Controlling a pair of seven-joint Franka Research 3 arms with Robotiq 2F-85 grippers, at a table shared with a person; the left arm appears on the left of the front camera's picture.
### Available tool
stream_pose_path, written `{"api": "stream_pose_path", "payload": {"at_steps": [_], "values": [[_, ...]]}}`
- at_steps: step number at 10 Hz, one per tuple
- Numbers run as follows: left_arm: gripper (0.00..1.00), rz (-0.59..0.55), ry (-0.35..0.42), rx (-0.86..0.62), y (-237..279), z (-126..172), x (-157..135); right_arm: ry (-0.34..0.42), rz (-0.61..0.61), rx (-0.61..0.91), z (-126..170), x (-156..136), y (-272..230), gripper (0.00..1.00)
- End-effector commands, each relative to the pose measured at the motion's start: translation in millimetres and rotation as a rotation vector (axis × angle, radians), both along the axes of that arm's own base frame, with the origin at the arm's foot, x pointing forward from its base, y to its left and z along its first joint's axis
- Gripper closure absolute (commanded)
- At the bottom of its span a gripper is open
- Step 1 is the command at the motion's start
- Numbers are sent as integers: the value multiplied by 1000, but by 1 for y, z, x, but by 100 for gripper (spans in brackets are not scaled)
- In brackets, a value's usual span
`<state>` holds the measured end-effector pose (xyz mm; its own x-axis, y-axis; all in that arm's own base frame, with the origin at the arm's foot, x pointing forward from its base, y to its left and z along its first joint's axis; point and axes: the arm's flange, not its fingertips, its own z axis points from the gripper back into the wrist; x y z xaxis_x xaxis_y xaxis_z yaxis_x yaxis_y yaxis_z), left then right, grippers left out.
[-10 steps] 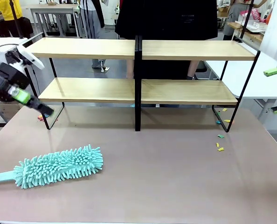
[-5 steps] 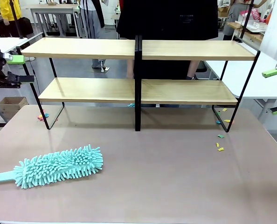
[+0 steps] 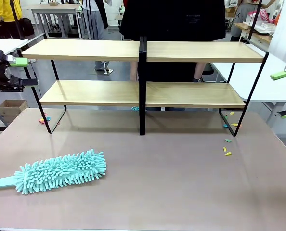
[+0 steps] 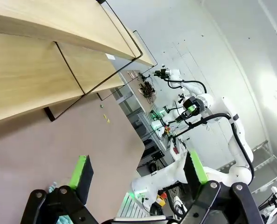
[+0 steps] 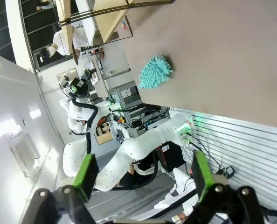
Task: Clean the shelves.
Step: Place the Duster on the table.
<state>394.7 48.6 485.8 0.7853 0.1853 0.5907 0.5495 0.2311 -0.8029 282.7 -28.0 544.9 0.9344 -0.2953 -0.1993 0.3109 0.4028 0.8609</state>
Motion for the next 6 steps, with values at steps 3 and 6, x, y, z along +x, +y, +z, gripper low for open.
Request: {"api": "stream_pose_path", "payload": {"at_steps": [3, 6], "values": [[0, -15, -15, 6, 5, 2, -1, -13, 8, 5, 1, 0, -1, 0], [0, -15, -15, 6, 5, 2, -1, -13, 8, 5, 1, 0, -1, 0]]}}
